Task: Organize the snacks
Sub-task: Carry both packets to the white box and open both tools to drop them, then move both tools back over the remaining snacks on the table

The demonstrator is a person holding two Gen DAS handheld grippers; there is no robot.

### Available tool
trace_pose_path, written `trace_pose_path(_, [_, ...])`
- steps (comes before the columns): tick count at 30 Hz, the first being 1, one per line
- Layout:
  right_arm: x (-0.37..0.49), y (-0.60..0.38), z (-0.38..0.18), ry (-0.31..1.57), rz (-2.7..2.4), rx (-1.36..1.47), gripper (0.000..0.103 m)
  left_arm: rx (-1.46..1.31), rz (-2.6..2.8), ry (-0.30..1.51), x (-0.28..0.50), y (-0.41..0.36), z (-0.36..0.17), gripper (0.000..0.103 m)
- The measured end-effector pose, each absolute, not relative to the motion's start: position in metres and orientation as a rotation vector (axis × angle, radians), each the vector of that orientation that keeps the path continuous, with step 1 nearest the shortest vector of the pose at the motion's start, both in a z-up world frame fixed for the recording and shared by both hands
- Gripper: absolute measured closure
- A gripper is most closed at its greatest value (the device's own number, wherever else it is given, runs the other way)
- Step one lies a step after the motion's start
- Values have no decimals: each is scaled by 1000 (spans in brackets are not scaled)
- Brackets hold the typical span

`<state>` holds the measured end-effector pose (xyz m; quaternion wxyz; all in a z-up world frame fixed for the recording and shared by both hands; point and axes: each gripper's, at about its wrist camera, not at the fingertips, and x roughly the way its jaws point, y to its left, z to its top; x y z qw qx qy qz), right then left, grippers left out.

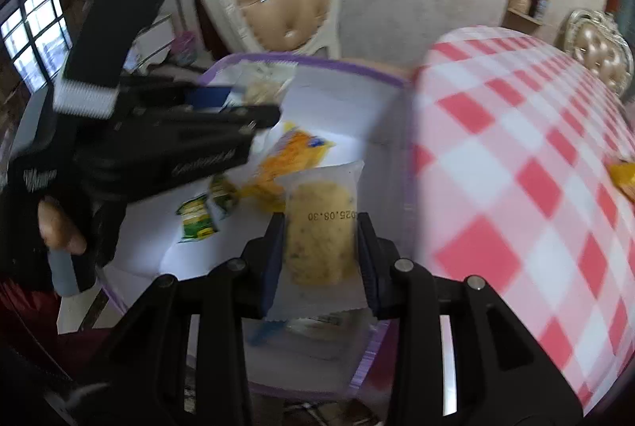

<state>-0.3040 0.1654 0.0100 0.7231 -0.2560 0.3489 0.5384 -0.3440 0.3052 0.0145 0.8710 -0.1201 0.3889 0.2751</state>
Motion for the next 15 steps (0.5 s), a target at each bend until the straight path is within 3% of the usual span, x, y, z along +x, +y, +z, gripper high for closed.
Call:
trace_pose_path(4, [-314, 173, 5, 779, 1248, -560, 64, -254, 627, 823, -352, 317, 12, 66])
trace_pose_path(6, [-311, 171, 6, 791, 1264, -530, 58, -255, 667, 830, -354, 320, 13, 63])
trace_pose_path(8, [-305, 164, 10, 777, 1251, -503, 44, -259, 684, 831, -353, 320, 15, 49])
trace_pose_path(10, [-299, 158, 13, 771, 1229, -480, 42, -246, 696, 822, -352, 317, 18, 39])
trace_pose_path(15, [-260, 121, 25, 781, 1139, -378, 41, -192, 674, 826, -330, 297, 26, 32])
